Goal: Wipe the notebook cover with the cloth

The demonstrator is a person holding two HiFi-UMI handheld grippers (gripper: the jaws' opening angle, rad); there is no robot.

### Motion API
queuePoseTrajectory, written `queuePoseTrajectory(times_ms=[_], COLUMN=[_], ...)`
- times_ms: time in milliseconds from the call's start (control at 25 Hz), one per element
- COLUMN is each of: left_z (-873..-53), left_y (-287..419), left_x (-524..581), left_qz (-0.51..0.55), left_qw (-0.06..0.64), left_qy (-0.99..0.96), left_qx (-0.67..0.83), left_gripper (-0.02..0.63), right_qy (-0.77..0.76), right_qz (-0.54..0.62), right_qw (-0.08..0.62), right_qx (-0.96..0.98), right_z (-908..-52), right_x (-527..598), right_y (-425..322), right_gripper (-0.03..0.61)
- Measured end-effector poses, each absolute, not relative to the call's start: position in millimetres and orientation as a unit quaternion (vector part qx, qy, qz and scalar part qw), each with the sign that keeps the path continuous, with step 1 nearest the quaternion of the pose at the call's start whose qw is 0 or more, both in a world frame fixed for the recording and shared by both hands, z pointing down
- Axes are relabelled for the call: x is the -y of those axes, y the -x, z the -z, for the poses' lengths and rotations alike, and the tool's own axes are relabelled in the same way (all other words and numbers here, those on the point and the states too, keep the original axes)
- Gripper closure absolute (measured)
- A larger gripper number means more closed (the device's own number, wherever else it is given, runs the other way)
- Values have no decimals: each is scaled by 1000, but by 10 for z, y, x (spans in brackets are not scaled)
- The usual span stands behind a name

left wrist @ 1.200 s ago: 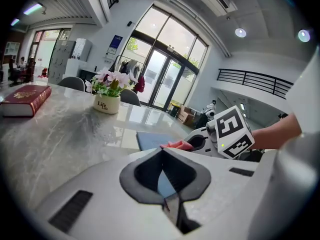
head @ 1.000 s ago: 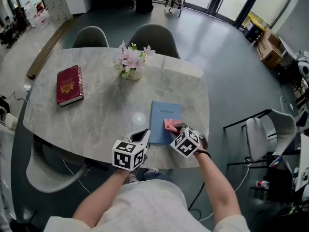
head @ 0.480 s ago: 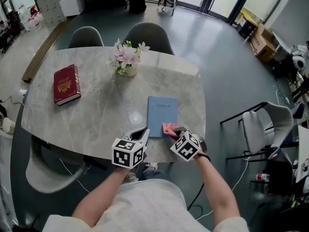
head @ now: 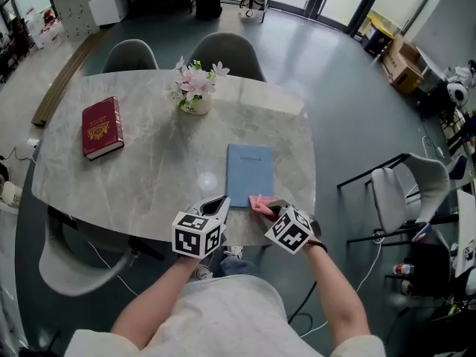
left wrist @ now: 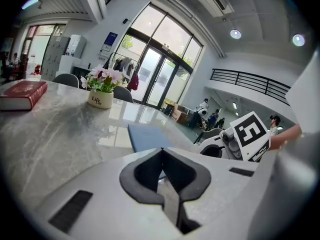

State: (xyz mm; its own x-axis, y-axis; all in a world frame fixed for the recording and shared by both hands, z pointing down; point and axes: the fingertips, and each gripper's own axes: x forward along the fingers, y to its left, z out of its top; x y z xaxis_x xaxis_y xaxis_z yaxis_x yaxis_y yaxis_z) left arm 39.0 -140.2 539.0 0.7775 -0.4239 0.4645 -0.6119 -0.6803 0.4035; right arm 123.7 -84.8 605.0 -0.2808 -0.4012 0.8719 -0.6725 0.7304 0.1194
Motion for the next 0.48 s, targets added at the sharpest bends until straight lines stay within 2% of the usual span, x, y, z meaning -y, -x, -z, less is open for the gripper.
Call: queuePoseTrajectory(times_ms=[480], left_z=[-5428], left_y=[-307], left_x=[1530], left_qz=[-167], left_qw=[286], left_qy=[-891], left_qx=[312], left_gripper=[606], right_qy=[-319], right_qz=[-16], right_qw=[502], right_qx=[804], right_z=[-5357], right_x=[1489], right_y=[-1132], right_gripper=[563])
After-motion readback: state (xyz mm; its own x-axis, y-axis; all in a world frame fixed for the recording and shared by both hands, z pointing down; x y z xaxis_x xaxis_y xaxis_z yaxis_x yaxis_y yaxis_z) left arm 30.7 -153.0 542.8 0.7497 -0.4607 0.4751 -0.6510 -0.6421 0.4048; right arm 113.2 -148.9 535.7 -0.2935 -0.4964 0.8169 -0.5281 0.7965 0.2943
